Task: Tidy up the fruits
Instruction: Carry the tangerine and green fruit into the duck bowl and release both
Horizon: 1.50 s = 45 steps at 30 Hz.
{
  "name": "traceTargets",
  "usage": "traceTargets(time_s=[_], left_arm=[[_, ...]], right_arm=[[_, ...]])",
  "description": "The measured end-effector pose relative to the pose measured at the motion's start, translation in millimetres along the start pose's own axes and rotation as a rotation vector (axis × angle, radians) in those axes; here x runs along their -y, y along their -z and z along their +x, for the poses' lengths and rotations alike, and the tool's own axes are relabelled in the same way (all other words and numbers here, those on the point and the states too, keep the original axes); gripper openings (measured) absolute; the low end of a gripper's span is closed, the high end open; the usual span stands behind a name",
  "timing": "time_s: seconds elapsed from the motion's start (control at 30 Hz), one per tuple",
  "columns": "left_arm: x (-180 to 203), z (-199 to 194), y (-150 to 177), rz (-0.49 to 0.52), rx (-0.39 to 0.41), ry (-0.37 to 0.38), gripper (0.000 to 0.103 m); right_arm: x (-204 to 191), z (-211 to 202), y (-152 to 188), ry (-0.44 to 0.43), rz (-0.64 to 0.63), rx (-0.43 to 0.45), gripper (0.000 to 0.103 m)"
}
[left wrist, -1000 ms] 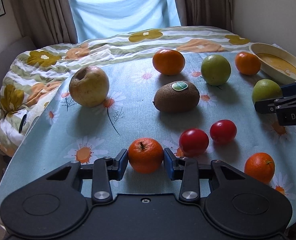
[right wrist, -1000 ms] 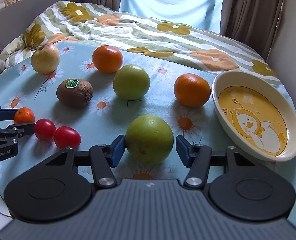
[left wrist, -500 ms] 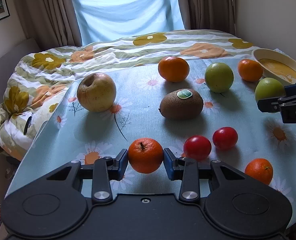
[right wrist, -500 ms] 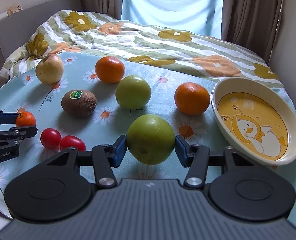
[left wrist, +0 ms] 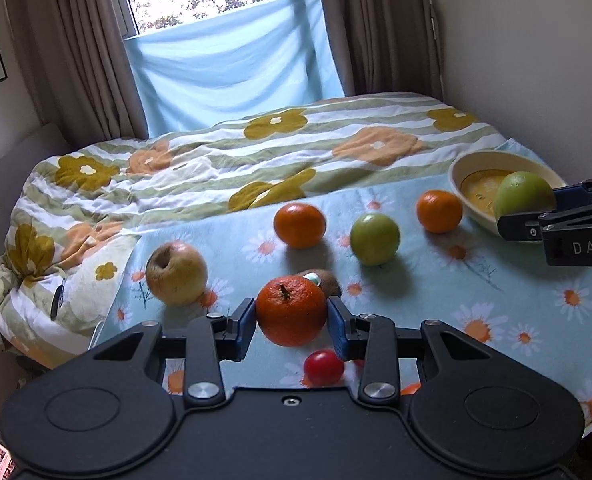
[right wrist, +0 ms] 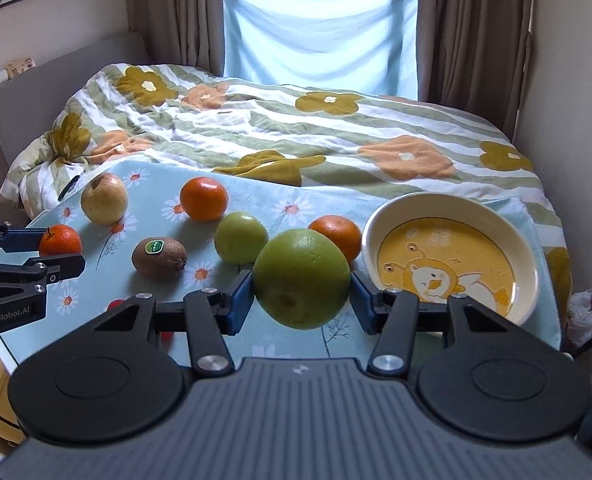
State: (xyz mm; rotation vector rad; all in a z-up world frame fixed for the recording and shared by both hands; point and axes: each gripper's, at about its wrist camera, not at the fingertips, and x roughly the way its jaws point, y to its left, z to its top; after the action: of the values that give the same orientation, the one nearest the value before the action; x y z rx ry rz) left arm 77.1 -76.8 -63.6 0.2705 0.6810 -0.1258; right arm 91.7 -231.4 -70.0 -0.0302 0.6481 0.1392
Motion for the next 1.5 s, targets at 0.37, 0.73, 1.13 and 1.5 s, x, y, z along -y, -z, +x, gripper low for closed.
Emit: traceTargets(time_s=[0.37,0.73,1.13,1.5], left_arm=[[64.3,-9.3,-78.7,0.100,0.136,0.176,0.043],[129.1,53.9,-134.9,0.230,0.147,0.374,0.043],[182.9,171.6,-152.2,0.386,0.047,0.467,0.043],[210.7,216.3,-151.9,0.496,0.027,0.522,0.044]], right_arm=[[72.4,-55.5,-23.5,0.145,0.084,0.042,0.067],[128.6,-52.0,-36.1,0.277,0.171,0.045,0.067],[162.7,11.1,-34.3,0.348,0.235,-0.040,0.067],[180.6,54.7,-32.3,0.365,0.297,-0.079,0.067]])
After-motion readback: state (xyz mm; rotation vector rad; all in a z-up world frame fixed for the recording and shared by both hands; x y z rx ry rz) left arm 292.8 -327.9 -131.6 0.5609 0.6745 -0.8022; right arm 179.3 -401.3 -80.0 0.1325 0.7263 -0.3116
